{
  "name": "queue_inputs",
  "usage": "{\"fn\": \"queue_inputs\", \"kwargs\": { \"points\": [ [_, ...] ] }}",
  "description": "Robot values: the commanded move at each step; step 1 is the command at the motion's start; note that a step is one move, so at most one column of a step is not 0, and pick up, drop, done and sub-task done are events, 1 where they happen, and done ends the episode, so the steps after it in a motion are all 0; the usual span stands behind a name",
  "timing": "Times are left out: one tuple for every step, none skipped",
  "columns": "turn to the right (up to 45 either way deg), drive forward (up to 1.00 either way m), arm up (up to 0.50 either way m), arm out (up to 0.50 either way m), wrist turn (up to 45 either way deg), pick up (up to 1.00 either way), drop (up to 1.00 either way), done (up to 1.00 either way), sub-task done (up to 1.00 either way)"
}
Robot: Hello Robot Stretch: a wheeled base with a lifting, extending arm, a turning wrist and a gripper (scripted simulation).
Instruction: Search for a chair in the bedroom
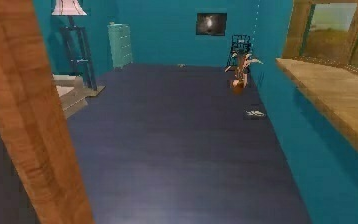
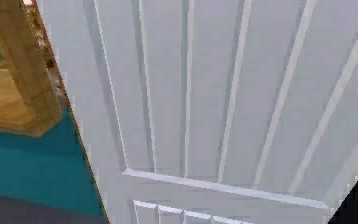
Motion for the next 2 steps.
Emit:
{"fn": "queue_inputs", "kwargs": {
  "points": [
    [0.0,0.60,0.00,0.00,0.0,0.00,0.00,0.00,0.00],
    [6.0,0.00,0.00,0.00,0.0,0.00,0.00,0.00,0.00]
  ]
}}
